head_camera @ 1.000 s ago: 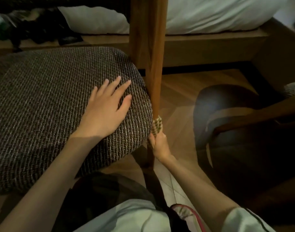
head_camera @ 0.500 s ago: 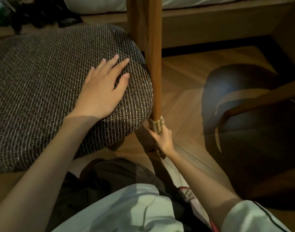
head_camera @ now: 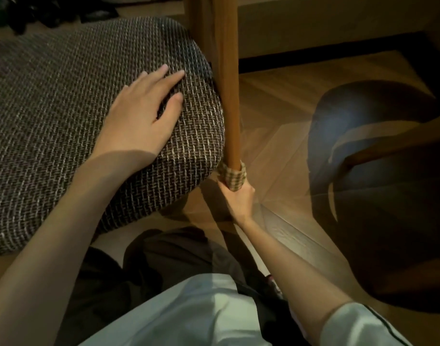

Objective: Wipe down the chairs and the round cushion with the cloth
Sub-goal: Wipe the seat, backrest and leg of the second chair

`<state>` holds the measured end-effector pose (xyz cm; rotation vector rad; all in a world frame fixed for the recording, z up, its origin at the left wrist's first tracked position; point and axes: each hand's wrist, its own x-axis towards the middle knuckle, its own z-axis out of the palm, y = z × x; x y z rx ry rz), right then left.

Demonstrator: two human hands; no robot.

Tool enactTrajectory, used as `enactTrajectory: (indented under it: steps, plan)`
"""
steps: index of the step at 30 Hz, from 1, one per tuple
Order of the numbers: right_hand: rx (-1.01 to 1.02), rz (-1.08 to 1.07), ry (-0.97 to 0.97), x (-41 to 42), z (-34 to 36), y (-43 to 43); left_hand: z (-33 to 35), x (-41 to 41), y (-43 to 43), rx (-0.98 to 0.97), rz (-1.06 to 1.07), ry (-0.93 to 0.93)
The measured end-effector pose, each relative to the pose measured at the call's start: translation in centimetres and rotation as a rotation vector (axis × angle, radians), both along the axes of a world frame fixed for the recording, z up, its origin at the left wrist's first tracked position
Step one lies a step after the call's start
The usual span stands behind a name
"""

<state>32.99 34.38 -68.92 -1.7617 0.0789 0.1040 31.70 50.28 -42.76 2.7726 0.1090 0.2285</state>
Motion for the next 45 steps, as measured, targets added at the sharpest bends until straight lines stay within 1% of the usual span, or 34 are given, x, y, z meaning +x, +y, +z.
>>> enactTrajectory:
  steps: [4, 7, 10, 13, 15, 17, 22, 25, 30, 33, 35, 39, 42, 45]
  plan:
    - [-0.101, 0.143, 0.043, -0.8, -0.7, -1.4, 0.0, -0.1, 0.0, -0.004, -0.003, -0.011]
    - [-0.045, 0.182, 0.019, -1.0, 0.7, -1.6, 0.0, -0.2, 0.0, -0.004, -0.003, -0.017]
    - [-0.006, 0.196, -0.087, -1.3, 2.9, -1.4, 0.0, -0.3, 0.0, -0.003, -0.004, -0.016]
    - [-0.035, 0.205, -0.262, -1.6, 4.3, -1.0, 0.1, -0.4, 0.0, -0.001, -0.002, -0.016]
    - [-0.054, 0.168, -0.384, -1.4, 4.6, -0.5, 0.1, -0.3, 0.0, -0.005, -0.001, -0.013]
    - [-0.088, 0.114, -0.431, -0.6, 4.6, 0.0, 0.1, -0.3, 0.0, -0.006, 0.003, -0.012]
    - [-0.094, 0.061, -0.386, 1.1, 3.5, 0.8, -0.1, -0.3, -0.1, -0.010, 0.014, -0.016]
    - [-0.133, 0.029, -0.387, 0.8, 2.0, 1.0, 0.0, -0.3, -0.1, -0.005, 0.019, -0.025]
    - [-0.260, 0.167, -0.350, -1.3, -2.1, -0.8, 0.0, -0.4, -0.1, -0.006, 0.023, -0.039]
    - [-0.181, 0.156, -0.239, -2.1, -2.8, -1.2, 0.1, -0.5, -0.1, -0.002, 0.016, -0.052]
    - [-0.143, 0.157, -0.205, -2.2, -2.5, -1.2, 0.1, -0.6, -0.2, 0.000, 0.012, -0.059]
    - [-0.091, 0.140, -0.350, -0.6, 0.0, -0.6, 0.2, -0.5, -0.3, 0.010, 0.021, -0.067]
    - [-0.070, 0.095, -0.353, 0.9, 1.3, 0.2, 0.2, -0.6, -0.3, 0.005, 0.027, -0.081]
    - [-0.122, 0.108, -0.361, 0.3, -0.3, 0.1, 0.0, -0.6, -0.3, -0.004, 0.020, -0.097]
